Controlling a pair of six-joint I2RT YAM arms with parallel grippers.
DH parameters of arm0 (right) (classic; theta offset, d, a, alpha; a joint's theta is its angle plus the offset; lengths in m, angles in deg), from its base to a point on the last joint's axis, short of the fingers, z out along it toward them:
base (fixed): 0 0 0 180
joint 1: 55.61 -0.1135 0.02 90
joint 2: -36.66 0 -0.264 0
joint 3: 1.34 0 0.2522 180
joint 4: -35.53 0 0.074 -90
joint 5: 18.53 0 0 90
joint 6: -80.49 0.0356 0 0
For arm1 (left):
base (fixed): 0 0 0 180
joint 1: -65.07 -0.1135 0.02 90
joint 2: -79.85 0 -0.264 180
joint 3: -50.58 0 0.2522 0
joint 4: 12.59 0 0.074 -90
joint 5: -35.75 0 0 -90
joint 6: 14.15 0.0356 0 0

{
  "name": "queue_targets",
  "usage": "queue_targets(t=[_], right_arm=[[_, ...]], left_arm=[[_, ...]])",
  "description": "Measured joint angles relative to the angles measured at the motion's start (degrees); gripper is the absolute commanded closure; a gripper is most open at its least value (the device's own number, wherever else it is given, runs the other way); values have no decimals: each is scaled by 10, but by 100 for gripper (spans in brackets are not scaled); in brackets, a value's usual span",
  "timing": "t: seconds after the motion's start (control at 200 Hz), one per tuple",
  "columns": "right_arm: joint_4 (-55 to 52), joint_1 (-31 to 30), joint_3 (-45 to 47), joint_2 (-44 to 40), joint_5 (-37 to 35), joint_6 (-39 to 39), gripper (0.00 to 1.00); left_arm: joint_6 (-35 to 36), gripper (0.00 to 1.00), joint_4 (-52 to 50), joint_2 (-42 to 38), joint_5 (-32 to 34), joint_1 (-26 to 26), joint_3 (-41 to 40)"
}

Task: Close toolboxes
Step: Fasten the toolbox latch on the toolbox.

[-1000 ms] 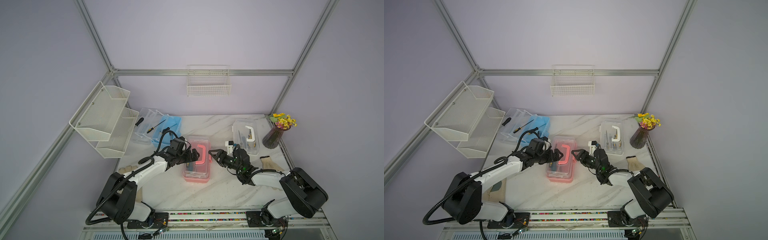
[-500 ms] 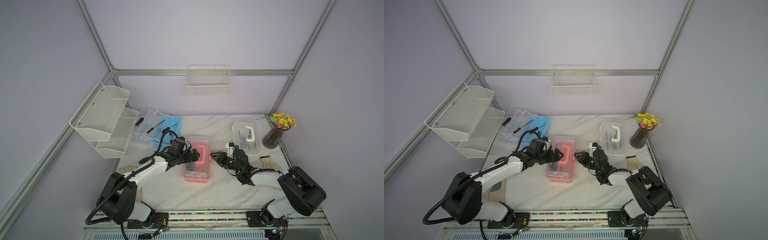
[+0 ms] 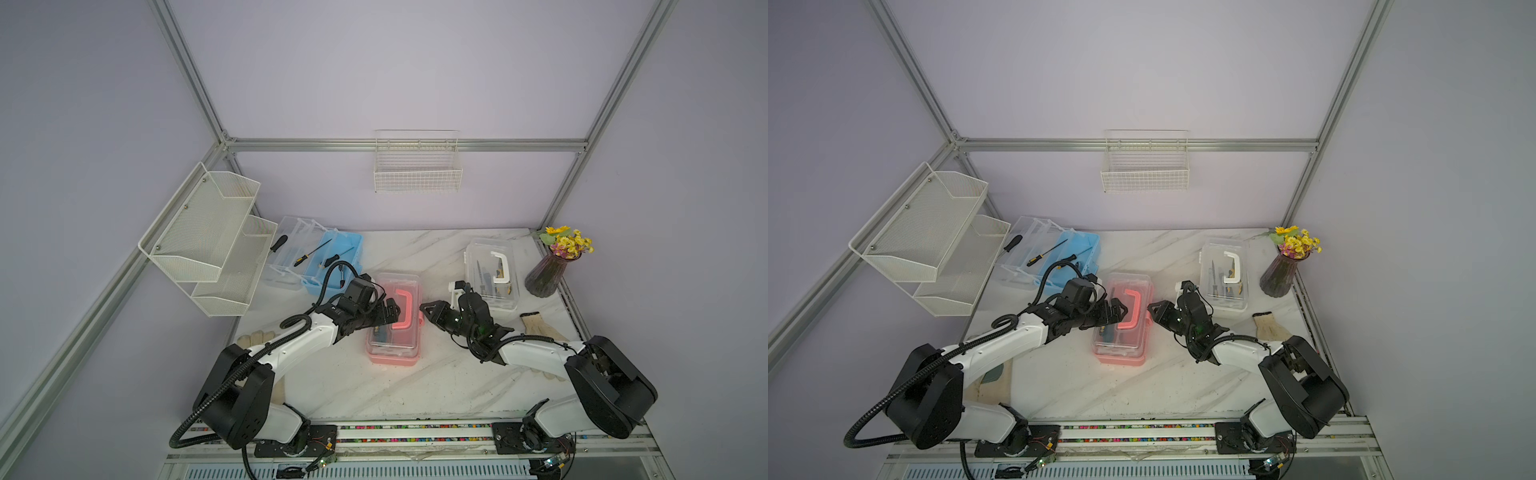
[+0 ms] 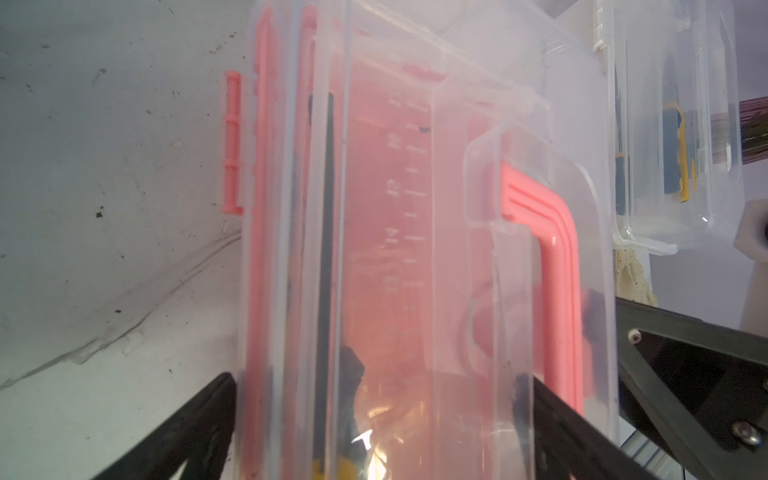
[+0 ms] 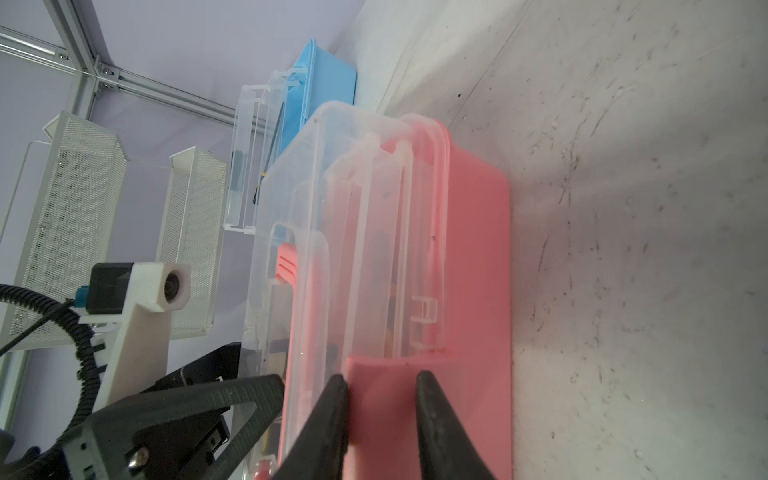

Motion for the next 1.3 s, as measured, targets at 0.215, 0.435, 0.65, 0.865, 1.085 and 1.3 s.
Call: queue_targets(t=[0.215,0.435,0.65,0.865,1.085,1.3], right_arm=[[-36,-9,-19,-3,-29,-17,78],[-56,-17,-31,-3,-50,-23,80],[-89,-23,-48,-2,-63,-24,76],[-117,-29,-59,-2,-72,-25,75],[-123,-34,-59,-5,-77,-24,75],[-123,-38,-59,-5,-85,-23,76]], left_arm=[[-4,0,-2,1,7,5,2],[-12,0,-2,1,14,8,2],[-30,0,0,1,24,11,2],[-47,0,0,-3,34,15,2],[-53,0,0,-3,37,15,2],[-57,0,0,-3,41,18,2]])
